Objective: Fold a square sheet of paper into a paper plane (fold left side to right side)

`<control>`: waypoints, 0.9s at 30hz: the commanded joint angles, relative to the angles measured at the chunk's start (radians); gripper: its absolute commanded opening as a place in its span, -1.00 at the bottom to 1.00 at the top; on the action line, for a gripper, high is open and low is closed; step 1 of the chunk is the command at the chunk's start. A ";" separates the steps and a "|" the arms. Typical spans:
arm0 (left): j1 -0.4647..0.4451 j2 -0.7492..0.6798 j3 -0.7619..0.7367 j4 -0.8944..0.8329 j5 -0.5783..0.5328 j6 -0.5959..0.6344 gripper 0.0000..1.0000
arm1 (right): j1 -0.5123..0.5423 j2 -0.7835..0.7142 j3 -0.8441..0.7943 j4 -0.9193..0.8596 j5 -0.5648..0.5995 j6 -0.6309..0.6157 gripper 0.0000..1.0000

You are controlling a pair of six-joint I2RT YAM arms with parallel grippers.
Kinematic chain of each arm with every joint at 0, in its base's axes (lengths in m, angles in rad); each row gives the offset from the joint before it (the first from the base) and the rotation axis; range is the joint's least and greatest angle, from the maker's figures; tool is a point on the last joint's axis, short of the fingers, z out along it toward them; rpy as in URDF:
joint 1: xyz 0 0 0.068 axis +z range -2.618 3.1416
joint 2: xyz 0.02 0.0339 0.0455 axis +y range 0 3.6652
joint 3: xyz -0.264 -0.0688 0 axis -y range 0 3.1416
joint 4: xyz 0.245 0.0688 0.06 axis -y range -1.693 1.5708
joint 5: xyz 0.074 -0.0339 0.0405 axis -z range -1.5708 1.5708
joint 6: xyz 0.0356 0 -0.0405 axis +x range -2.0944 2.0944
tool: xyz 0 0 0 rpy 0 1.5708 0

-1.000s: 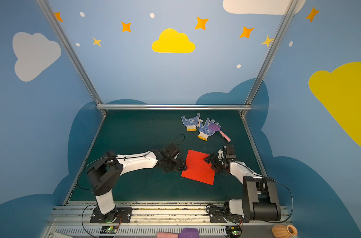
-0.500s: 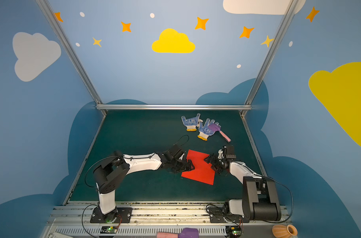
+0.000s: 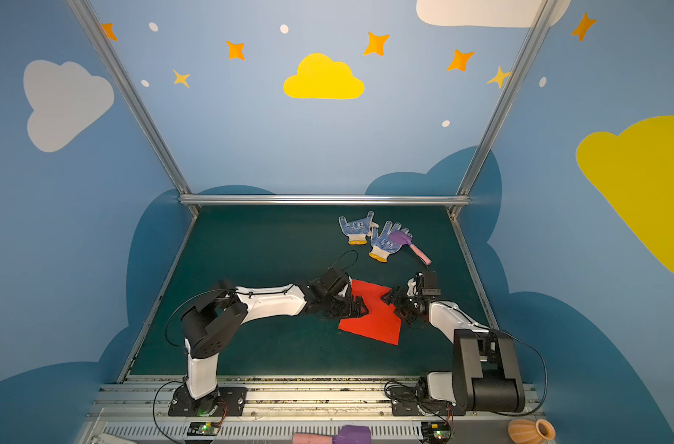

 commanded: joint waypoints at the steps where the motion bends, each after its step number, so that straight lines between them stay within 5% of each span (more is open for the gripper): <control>1: -0.007 -0.094 -0.078 -0.082 -0.125 -0.048 0.85 | 0.021 0.039 -0.044 -0.085 0.007 -0.001 0.47; 16: -0.081 -0.110 -0.231 0.117 -0.066 -0.270 0.86 | 0.020 0.049 -0.036 -0.082 0.008 0.003 0.47; 27: -0.099 -0.090 -0.266 0.174 -0.088 -0.282 0.88 | 0.018 0.049 -0.038 -0.079 0.003 0.001 0.47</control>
